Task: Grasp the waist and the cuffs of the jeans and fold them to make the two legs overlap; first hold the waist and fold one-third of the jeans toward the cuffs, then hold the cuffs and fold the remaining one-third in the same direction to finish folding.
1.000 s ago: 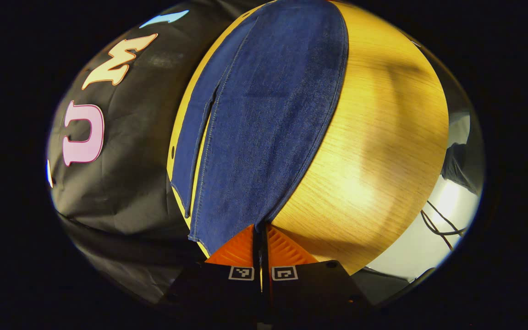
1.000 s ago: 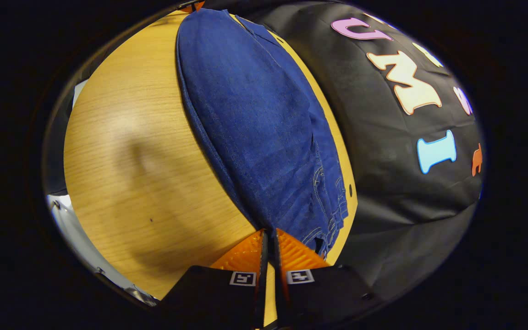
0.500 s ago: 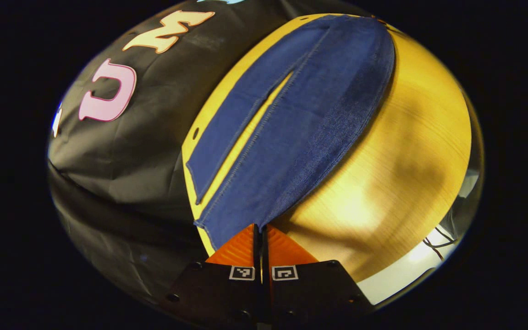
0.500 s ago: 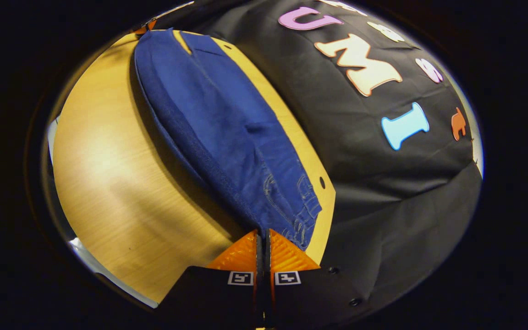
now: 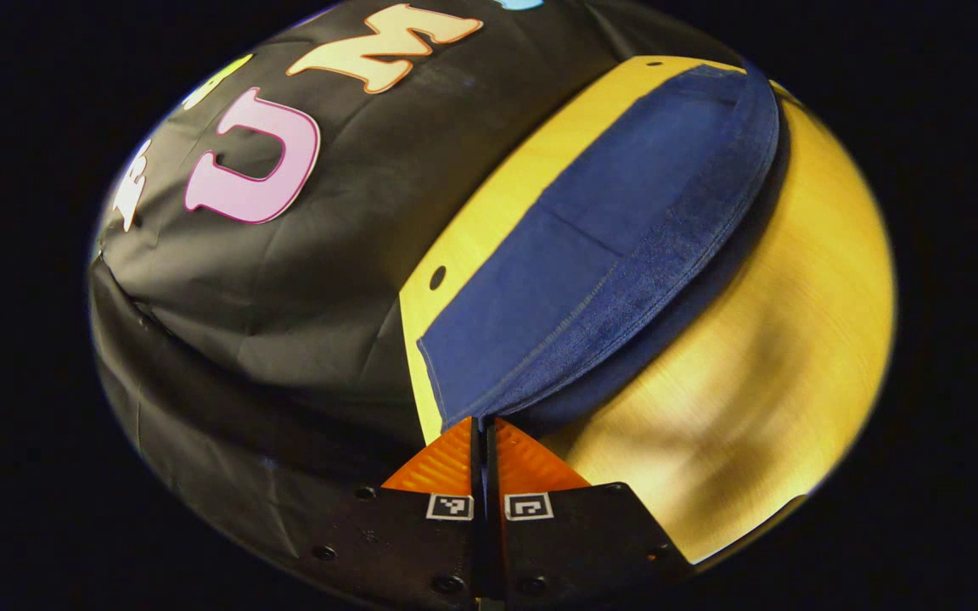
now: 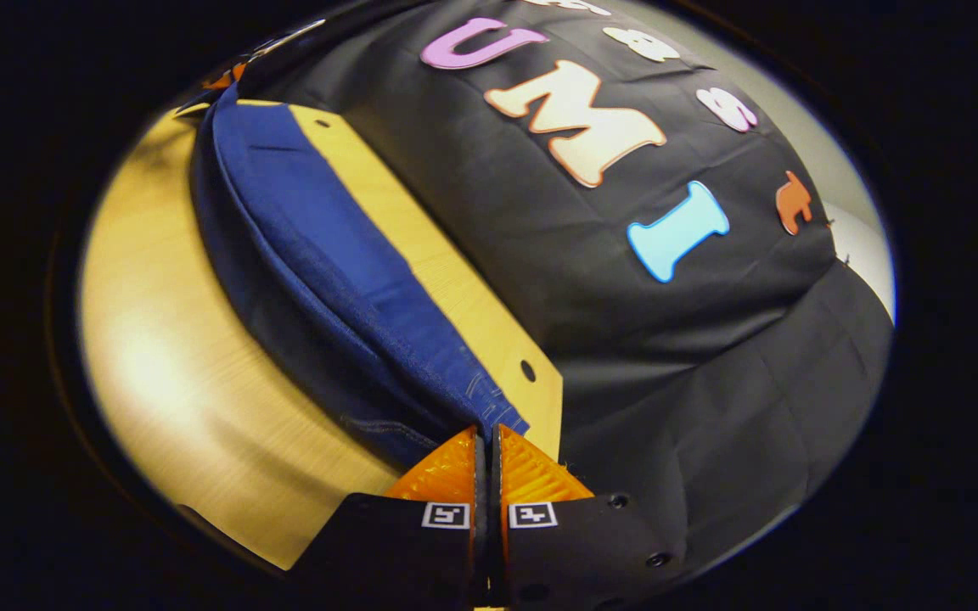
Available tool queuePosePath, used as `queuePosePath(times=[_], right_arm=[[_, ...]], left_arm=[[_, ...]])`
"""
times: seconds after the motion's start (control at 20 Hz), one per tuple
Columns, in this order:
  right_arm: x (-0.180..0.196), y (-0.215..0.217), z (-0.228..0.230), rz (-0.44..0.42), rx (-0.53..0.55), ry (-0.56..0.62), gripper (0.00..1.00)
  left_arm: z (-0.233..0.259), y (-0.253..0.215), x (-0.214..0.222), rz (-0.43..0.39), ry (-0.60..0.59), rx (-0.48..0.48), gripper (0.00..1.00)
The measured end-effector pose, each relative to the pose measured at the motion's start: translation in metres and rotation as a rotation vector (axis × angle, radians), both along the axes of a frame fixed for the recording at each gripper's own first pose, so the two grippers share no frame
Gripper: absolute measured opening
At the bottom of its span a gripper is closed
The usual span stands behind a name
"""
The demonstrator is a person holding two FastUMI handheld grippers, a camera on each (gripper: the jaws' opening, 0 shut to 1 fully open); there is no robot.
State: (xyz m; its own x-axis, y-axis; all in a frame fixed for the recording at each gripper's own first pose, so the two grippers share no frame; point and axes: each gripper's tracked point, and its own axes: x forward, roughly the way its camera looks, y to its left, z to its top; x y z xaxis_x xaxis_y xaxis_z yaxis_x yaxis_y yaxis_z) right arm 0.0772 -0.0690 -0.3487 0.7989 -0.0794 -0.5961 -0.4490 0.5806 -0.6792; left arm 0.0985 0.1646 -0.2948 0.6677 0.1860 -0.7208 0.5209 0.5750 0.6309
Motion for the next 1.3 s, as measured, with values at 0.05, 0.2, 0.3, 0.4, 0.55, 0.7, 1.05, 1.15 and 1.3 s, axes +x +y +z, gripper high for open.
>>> queuePosePath(times=[0.05, 0.2, 0.3, 0.4, 0.55, 0.7, 1.05, 1.15, 1.3], right_arm=[[0.013, 0.003, 0.001, -0.033, 0.027, -0.025, 0.03], [0.051, 0.008, -0.001, -0.110, 0.086, -0.088, 0.02], [0.075, 0.011, -0.009, -0.152, 0.125, -0.115, 0.02], [0.098, 0.014, -0.023, -0.183, 0.168, -0.133, 0.02], [0.130, 0.019, -0.052, -0.187, 0.198, -0.123, 0.02], [0.154, 0.019, -0.086, -0.174, 0.194, -0.084, 0.02], [0.168, 0.018, -0.139, -0.211, 0.213, -0.011, 0.02], [0.173, 0.010, -0.126, -0.244, 0.235, -0.032, 0.27], [0.175, -0.001, -0.093, -0.326, 0.365, -0.070, 1.00]], left_arm=[[0.003, -0.003, 0.010, 0.010, -0.015, -0.011, 0.00], [0.007, -0.010, 0.050, 0.043, -0.053, -0.030, 0.00], [0.005, -0.013, 0.069, 0.074, -0.062, -0.050, 0.00], [0.000, -0.015, 0.092, 0.123, -0.075, -0.083, 0.00], [-0.019, -0.023, 0.118, 0.176, -0.076, -0.118, 0.00], [-0.043, -0.028, 0.140, 0.207, -0.057, -0.095, 0.00], [-0.081, -0.026, 0.156, 0.269, -0.029, -0.083, 0.00], [-0.077, -0.030, 0.155, 0.287, -0.057, -0.120, 0.00], [-0.044, -0.052, 0.150, 0.296, -0.139, -0.208, 1.00]])
